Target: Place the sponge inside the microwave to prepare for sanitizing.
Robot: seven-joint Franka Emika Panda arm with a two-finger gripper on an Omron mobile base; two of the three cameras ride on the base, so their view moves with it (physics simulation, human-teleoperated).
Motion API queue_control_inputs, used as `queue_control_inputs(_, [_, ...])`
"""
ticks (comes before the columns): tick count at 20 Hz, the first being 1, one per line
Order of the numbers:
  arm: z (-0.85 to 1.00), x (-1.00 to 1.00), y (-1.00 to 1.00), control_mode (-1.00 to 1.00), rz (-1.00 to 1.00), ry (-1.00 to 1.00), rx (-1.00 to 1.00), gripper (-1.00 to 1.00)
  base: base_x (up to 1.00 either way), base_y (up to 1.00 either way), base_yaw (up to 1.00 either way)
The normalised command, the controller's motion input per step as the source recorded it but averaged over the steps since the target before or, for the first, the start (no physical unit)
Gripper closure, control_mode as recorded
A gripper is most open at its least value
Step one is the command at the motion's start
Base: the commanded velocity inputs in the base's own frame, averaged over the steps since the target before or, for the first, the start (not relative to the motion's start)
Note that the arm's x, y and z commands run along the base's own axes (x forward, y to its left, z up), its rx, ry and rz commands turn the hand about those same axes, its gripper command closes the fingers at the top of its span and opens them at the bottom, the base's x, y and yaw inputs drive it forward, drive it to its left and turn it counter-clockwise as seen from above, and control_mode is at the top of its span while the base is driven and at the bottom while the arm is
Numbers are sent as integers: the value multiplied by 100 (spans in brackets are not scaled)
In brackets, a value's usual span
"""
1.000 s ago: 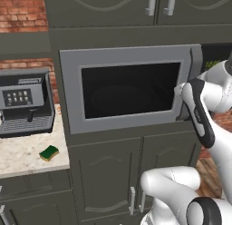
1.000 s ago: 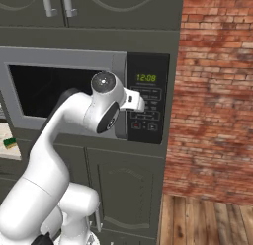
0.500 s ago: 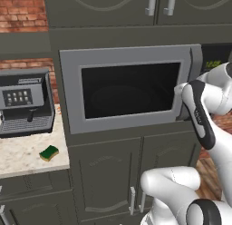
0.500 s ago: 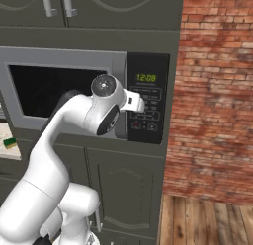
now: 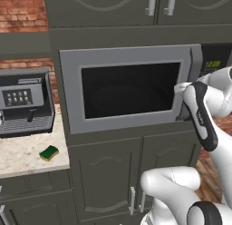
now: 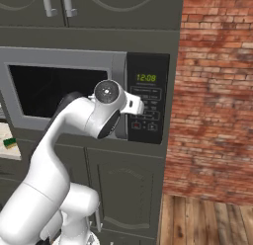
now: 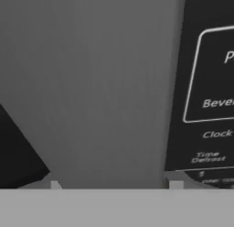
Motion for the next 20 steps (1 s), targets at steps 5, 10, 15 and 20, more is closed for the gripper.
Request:
queue_control_inputs(5, [-12, 50, 31, -100, 0, -5, 5, 100, 0, 0, 0])
queue_control_inputs(10, [-8, 47, 37, -100, 0, -3, 7, 100, 0, 0, 0])
queue_control_inputs(15, [-16, 22, 55, -100, 0, 0, 2, 100, 0, 0, 0])
queue_control_inputs(20, [-13, -2, 46, -100, 7, 1, 4, 100, 0, 0, 0])
